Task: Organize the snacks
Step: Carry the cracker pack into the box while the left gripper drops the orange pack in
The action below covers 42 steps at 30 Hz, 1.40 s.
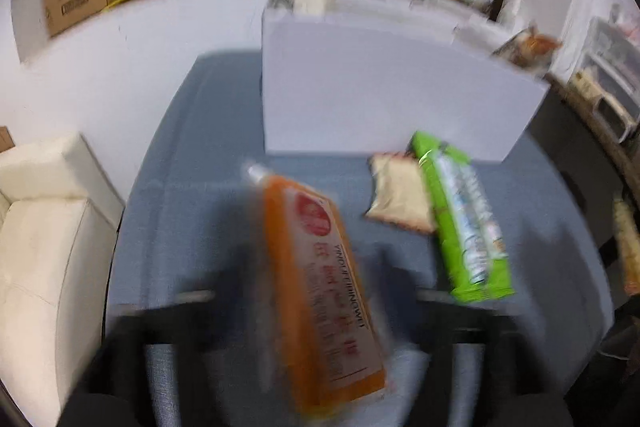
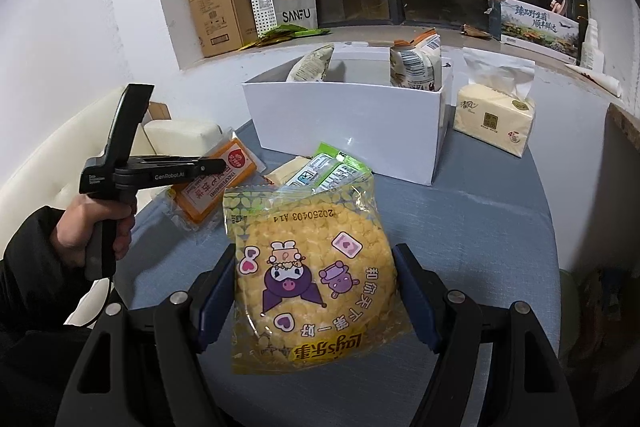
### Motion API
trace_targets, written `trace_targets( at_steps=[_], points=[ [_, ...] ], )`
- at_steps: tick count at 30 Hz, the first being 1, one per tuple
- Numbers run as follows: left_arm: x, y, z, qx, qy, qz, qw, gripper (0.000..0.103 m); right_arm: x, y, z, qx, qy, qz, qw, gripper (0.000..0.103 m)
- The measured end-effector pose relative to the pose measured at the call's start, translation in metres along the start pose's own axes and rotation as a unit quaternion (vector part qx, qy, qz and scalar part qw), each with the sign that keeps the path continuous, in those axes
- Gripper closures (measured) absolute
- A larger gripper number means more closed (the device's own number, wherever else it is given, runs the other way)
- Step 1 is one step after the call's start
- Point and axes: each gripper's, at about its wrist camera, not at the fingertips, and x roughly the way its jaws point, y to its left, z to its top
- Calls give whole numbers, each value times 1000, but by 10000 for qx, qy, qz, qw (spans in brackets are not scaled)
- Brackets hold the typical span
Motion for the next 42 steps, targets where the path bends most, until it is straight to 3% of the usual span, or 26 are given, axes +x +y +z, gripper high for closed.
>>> trace_targets(
  at_steps=[1, 4, 11, 12, 14, 16, 21, 25, 29, 33, 38, 42],
  points=[
    [3, 2, -3, -43, 42, 199, 9998, 5, 1, 0, 0, -3, 8, 9, 10000, 25],
    [8, 4, -8, -180, 201, 138, 9995, 5, 1, 1, -1, -21, 18, 14, 10000, 25],
    [22, -5, -7, -164, 409, 664, 9968, 2, 1, 4, -1, -25, 4, 69, 10000, 25],
    [21, -7, -7, -153, 385, 659, 9970, 4, 2, 4, -2, -42, 8, 68, 10000, 25],
    [16, -15, -9, 59, 258, 549, 9981, 39, 2, 4, -2, -53, 13, 72, 10000, 25],
    [10, -18, -8, 136, 234, 595, 9979, 45, 2, 4, -2, -41, 17, 76, 10000, 25],
    [-5, -5, -13, 33, 53, 171, 9998, 46, 1, 4, -2, -49, -11, 70, 10000, 25],
    [-43, -5, -6, 27, -425, -47, 9991, 46, -1, 3, -1, -2, -63, 43, 10000, 25],
    [-84, -6, 29, 13, -997, -399, 9942, 46, -5, 2, 13, 28, -224, 27, 9997, 25],
    [-110, -15, 74, 52, -1439, -785, 9865, 46, -11, 0, 51, 60, -532, 19, 9986, 25],
    [-96, -39, 154, 278, -1733, -1051, 9788, 46, -13, -7, 128, 179, -1013, -164, 9946, 25],
    [-60, -53, 203, 404, -1536, -1004, 9822, 46, 21, -29, 193, 560, -922, -363, 9935, 25]
  ],
)
